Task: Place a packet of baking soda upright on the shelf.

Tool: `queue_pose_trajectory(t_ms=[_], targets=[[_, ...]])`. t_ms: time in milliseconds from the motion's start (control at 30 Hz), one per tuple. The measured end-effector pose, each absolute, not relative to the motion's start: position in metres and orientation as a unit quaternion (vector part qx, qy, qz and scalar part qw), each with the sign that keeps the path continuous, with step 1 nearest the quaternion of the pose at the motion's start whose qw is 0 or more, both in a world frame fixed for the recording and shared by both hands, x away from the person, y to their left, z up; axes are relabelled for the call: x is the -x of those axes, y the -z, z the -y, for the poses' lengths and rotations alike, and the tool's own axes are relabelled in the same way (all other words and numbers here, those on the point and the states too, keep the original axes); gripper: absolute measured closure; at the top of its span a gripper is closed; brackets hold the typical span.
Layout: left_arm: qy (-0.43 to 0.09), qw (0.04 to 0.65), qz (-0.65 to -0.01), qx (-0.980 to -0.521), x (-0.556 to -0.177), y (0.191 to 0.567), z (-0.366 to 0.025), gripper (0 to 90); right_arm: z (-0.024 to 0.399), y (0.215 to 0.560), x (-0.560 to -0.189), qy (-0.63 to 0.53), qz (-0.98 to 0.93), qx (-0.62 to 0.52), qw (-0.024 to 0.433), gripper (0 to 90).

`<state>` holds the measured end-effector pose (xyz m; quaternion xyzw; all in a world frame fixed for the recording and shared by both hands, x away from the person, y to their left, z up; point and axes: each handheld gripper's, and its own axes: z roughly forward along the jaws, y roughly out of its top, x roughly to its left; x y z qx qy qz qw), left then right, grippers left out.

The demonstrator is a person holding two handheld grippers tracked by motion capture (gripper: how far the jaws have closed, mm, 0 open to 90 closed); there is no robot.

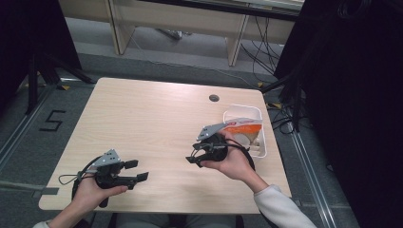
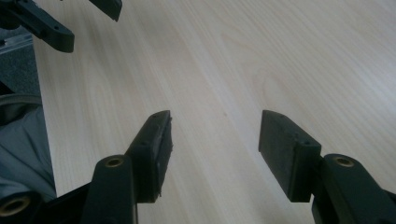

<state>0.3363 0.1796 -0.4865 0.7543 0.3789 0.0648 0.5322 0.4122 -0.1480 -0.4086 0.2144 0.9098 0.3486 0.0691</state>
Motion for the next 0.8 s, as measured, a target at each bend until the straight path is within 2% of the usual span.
queue_pose_trajectory(t_ms=[67, 567, 800], targets=[[-0.065, 0.533, -0.376, -0.756, -0.336, 0.487, -0.179, 29.1, 0.148, 0.416, -0.410, -0.349, -0.911, -0.206, 0.077, 45.0], [-0.062, 0.528, -0.380, -0.757, -0.336, 0.488, -0.178, 29.2, 0.150, 0.453, -0.397, -0.352, -0.909, -0.218, 0.049, 46.1], [-0.063, 0.529, -0.371, -0.761, -0.337, 0.489, -0.179, 29.3, 0.153, 0.472, -0.385, -0.362, -0.904, -0.220, 0.052, 50.9]])
